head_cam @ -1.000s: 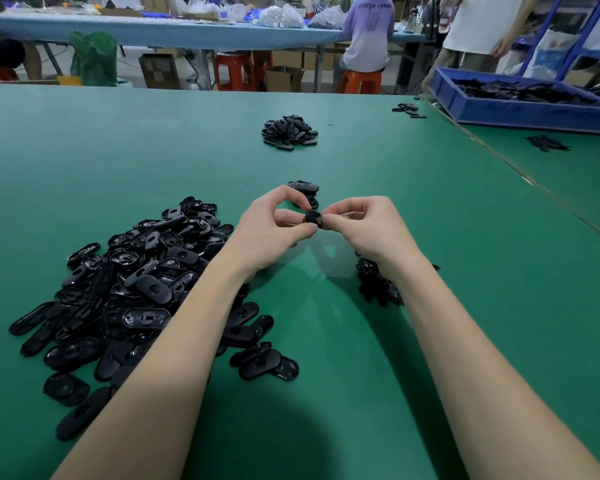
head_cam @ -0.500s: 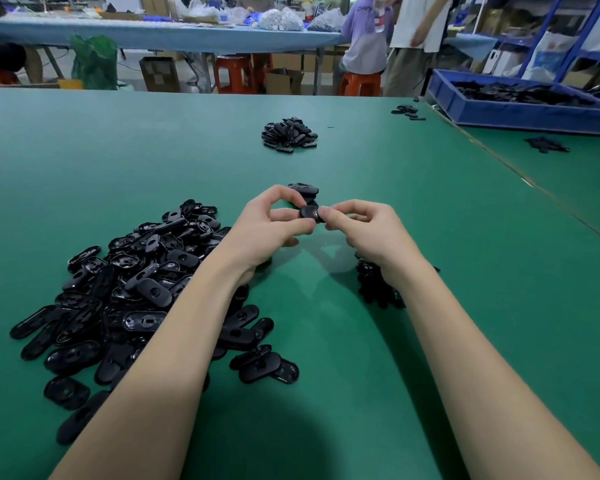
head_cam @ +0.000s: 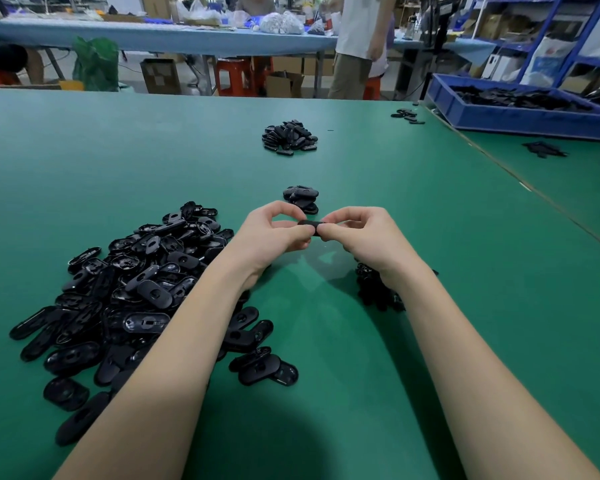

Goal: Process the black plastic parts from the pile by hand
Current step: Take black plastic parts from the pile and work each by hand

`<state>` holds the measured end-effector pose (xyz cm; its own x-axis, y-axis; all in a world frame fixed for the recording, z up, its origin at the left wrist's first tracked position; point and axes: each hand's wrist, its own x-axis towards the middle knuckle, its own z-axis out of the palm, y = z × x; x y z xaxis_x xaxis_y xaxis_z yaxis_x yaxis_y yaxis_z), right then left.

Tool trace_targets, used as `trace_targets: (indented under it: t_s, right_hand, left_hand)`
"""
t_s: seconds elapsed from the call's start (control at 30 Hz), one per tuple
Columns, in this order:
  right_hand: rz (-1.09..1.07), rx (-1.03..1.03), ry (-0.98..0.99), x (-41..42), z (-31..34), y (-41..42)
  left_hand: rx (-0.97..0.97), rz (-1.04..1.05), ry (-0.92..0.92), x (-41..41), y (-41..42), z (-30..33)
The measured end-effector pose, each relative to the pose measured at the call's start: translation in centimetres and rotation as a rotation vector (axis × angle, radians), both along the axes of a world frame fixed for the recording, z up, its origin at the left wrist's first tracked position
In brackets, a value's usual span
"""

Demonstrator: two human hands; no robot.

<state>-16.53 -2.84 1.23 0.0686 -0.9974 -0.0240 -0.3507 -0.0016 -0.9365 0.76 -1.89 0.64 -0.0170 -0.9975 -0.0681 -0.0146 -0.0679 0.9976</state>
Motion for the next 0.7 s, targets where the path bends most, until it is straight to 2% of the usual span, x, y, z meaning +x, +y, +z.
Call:
trace_targets:
  t_s: [0.37, 0.7]
  right_hand:
    - [-0.042, -0.032, 0.027, 0.1, -1.3, -0.8]
    - [-0.042, -0.095, 0.099, 0.2, -1.6, -0.9]
  left_hand:
    - [0.005, -0.025, -0.001, -0.3, 0.4, -0.2]
    - [0.020, 0.046, -0.069, -1.0, 0.1, -0.7]
